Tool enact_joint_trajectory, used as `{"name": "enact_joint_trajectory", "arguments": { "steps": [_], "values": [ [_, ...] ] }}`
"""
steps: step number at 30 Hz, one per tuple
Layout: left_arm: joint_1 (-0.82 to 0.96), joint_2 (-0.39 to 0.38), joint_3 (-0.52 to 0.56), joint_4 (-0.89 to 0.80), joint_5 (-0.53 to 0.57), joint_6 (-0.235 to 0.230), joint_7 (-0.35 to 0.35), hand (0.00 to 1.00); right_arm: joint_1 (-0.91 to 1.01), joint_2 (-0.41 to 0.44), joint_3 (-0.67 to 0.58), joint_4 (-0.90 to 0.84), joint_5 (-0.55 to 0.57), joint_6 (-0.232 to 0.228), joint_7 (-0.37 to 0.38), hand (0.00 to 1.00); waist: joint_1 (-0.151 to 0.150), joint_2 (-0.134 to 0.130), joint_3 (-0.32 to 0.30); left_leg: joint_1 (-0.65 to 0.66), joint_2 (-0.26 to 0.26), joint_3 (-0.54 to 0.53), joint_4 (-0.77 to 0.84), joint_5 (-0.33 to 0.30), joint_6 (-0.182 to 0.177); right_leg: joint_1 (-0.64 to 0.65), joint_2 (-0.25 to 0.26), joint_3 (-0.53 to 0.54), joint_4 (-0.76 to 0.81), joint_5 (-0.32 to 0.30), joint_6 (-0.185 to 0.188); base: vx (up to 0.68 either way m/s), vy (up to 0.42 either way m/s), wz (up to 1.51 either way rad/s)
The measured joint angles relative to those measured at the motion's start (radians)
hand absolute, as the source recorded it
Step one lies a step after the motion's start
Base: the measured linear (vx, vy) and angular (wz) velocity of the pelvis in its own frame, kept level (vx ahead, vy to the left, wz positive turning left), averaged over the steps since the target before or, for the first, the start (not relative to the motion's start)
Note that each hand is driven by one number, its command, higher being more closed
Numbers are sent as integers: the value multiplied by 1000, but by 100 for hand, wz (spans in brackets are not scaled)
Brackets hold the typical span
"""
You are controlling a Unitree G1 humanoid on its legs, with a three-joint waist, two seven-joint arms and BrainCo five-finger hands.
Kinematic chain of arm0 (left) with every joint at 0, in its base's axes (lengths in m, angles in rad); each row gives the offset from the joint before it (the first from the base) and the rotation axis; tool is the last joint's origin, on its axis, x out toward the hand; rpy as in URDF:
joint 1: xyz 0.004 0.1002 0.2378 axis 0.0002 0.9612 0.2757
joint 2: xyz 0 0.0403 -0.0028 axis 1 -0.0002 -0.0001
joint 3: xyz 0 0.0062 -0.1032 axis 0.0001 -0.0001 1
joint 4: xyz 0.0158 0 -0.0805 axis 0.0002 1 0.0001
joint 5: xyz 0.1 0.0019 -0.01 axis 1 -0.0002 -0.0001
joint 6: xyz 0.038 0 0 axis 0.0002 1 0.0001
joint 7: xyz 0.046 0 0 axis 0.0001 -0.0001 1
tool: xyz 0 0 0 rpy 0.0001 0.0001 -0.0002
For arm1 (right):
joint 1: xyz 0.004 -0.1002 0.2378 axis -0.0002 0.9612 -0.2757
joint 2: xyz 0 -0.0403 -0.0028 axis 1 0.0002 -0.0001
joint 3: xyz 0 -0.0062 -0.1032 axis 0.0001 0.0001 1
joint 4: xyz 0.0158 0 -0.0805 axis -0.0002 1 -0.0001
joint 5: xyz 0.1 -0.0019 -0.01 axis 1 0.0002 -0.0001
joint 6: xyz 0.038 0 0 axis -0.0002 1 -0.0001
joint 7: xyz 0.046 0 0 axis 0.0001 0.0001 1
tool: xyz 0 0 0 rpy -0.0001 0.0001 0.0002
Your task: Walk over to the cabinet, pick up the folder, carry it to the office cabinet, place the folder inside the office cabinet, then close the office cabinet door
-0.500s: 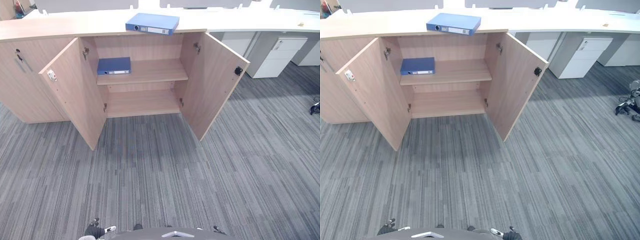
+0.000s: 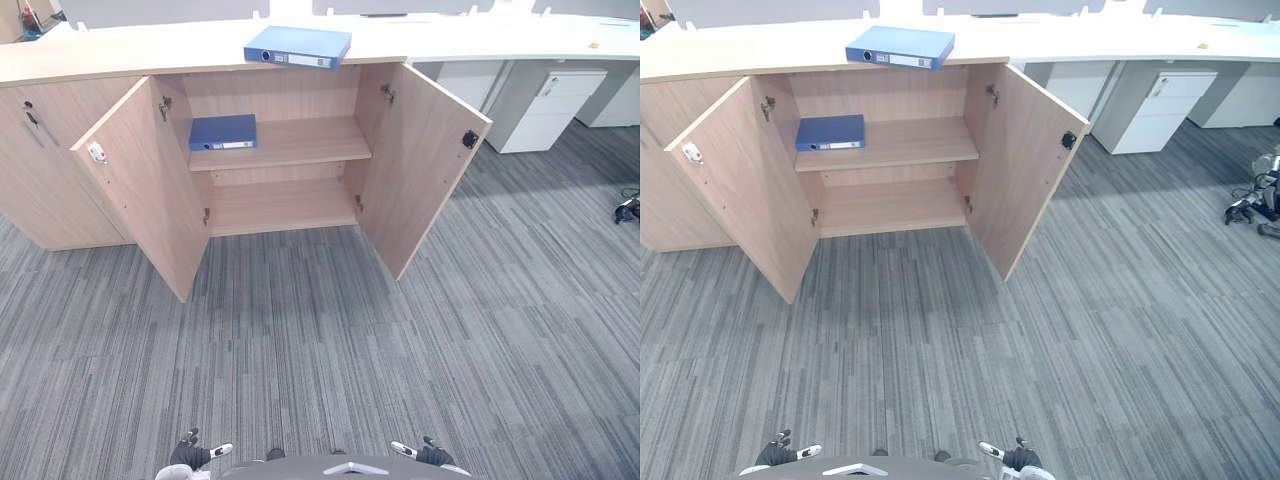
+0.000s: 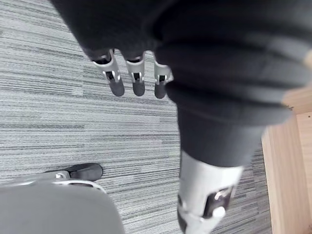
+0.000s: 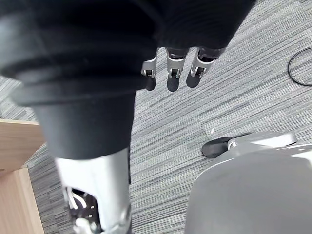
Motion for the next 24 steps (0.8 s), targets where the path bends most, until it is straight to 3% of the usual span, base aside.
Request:
{"name": "enact_joint_trajectory", "arguments": {
  "steps": [18,21,24],
  "values": [
    [-1,0,14,-1,-2,-1,19,0,-19,0,5,3,-44,8,-4,0,18,-11,15,-6,7,62,0,-27,0,-7,8,56,-44,23,-5,-9,-26,-11],
    [-11,-1,17,-2,-15,0,20,0,-40,-2,5,2,-44,16,-5,0,26,-12,23,-28,7,76,6,-42,1,-57,8,70,11,-7,1,29,-9,-14],
    [-20,4,22,-5,-18,0,21,0,-53,6,3,-4,-44,17,-5,0,31,-23,42,-28,0,80,7,-61,8,-114,1,74,142,-80,19,81,19,-5]
  ]
}}
